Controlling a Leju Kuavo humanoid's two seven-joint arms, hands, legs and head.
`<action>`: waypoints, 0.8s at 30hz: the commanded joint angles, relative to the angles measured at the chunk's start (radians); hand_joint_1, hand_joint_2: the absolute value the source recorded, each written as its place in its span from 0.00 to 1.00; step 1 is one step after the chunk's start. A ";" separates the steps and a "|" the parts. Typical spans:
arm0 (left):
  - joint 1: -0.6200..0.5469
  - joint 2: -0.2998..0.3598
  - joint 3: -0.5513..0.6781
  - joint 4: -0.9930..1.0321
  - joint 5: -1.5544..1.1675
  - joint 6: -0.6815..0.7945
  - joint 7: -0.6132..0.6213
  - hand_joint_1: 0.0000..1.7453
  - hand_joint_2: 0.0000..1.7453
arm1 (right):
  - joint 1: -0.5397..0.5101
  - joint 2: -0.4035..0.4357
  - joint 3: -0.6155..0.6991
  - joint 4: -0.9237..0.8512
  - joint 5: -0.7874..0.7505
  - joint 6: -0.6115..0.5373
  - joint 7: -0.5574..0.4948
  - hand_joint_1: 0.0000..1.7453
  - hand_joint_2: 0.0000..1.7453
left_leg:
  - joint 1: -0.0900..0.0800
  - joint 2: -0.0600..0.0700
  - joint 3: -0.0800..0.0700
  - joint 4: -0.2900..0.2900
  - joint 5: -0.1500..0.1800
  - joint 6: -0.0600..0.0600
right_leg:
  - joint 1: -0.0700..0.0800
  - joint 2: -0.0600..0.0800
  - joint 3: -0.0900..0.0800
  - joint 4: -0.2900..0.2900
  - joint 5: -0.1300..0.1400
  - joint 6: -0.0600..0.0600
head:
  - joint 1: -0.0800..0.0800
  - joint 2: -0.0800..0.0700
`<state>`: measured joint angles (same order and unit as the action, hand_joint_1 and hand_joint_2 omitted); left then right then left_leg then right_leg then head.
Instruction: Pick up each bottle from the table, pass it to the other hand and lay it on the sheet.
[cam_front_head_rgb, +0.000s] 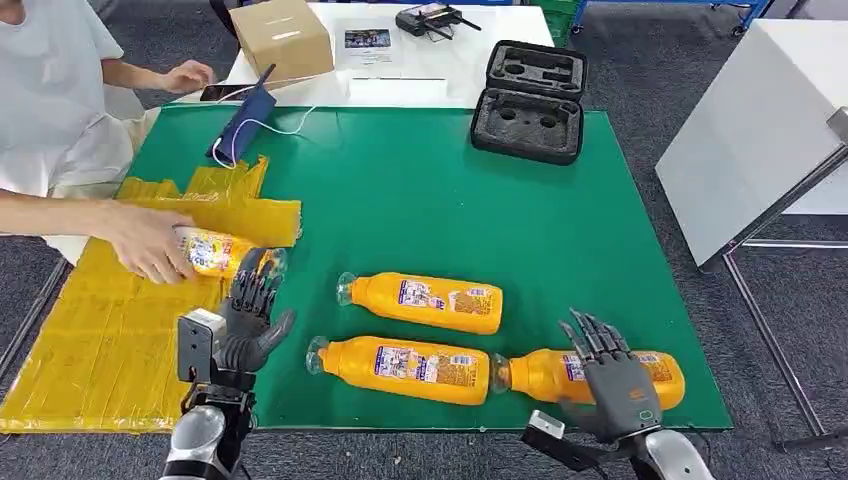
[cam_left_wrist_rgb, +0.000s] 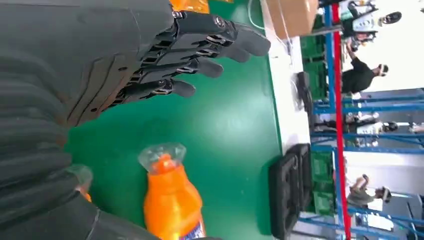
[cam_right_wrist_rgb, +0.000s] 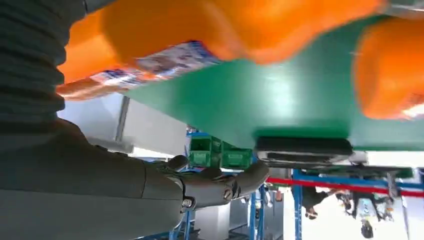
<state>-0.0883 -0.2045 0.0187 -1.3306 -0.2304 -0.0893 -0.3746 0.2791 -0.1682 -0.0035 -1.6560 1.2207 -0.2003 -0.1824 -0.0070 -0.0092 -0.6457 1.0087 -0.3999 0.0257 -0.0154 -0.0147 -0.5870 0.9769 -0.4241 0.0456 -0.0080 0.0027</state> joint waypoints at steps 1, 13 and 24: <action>-0.046 0.016 -0.046 0.077 0.004 0.024 0.004 0.00 1.00 | -0.021 0.042 -0.199 0.164 0.047 0.023 -0.063 0.00 1.00 | 0.001 -0.002 0.005 -0.001 -0.001 -0.002 | 0.001 -0.001 0.006 -0.002 -0.001 -0.002 | 0.000 0.000; -0.057 0.019 -0.037 0.096 0.008 0.031 0.000 0.00 1.00 | -0.038 0.046 -0.269 0.201 0.053 0.057 -0.106 0.00 1.00 | 0.001 0.000 0.007 -0.002 -0.002 -0.002 | 0.001 0.000 0.008 -0.002 -0.002 -0.002 | 0.000 0.000; -0.071 0.017 -0.048 0.119 0.017 0.022 -0.006 0.00 1.00 | -0.085 0.027 -0.295 0.348 0.164 0.065 -0.079 0.37 1.00 | 0.002 0.000 0.007 -0.001 -0.001 -0.002 | 0.002 0.000 0.008 -0.003 -0.001 -0.002 | 0.000 0.000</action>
<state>-0.1108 -0.2041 -0.0088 -1.2951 -0.2190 -0.0626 -0.3807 0.2400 -0.1511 -0.2770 -1.4854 1.3421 -0.1430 -0.2747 -0.0068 -0.0088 -0.6449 1.0087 -0.3999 0.0258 -0.0151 -0.0146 -0.5866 0.9769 -0.4241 0.0457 -0.0084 0.0027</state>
